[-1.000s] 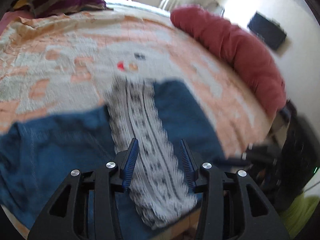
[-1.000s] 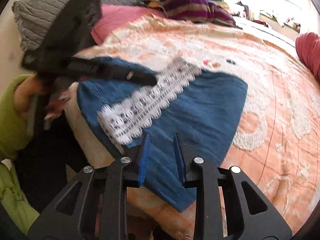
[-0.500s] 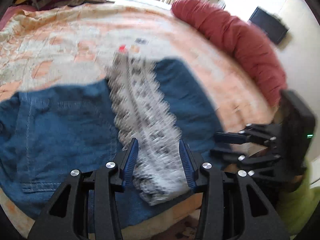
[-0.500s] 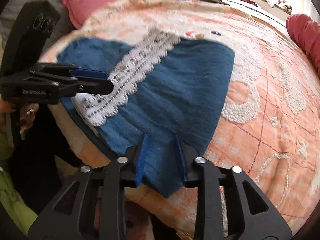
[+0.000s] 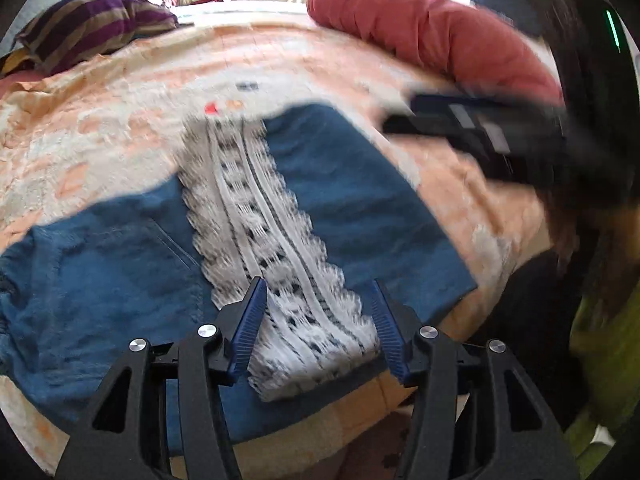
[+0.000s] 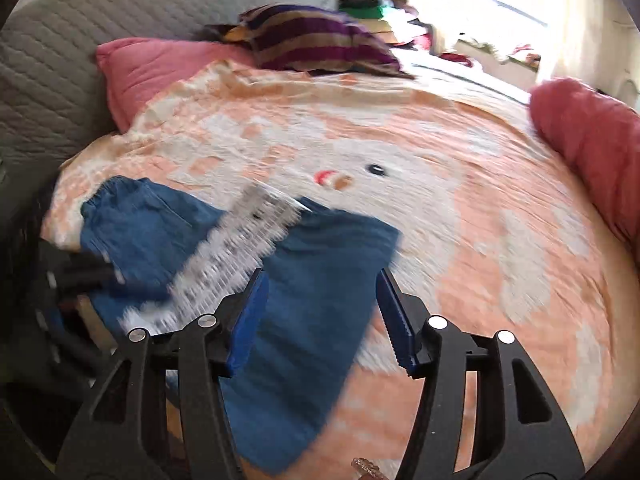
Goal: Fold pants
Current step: 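Fold the lace hem over onto the pants and open both grippers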
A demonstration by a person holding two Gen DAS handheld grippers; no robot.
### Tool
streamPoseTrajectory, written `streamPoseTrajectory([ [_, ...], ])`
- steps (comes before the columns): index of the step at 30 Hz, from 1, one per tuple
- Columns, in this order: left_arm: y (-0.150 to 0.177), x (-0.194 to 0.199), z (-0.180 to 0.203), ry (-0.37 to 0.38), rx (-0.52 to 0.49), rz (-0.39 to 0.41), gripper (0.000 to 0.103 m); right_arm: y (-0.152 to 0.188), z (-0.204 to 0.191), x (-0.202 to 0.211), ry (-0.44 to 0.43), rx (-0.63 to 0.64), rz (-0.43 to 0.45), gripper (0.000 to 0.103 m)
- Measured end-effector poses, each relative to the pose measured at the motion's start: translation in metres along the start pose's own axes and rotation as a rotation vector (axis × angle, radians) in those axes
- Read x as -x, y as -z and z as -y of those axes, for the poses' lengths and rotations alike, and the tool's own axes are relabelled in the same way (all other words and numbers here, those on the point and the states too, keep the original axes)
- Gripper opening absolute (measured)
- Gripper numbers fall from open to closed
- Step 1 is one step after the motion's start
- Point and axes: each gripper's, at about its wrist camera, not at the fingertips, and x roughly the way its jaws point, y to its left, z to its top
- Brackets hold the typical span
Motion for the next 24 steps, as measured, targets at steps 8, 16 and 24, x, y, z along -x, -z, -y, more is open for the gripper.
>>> streamPoseTrajectory([
  [8, 0.004, -0.002, 0.002, -0.026, -0.026, -0.020, 0.052, -0.043, 0.015, -0.077, 0.030, -0.031, -0.151, 0.049],
  [16, 0.003, -0.003, 0.005, -0.019, -0.023, -0.020, 0.052, -0.022, 0.040, -0.122, 0.017, -0.113, -0.247, 0.050],
  [24, -0.001, 0.006, -0.001, 0.074, 0.027, 0.006, 0.073, -0.024, 0.042, -0.092, -0.022, -0.130, -0.126, 0.064],
])
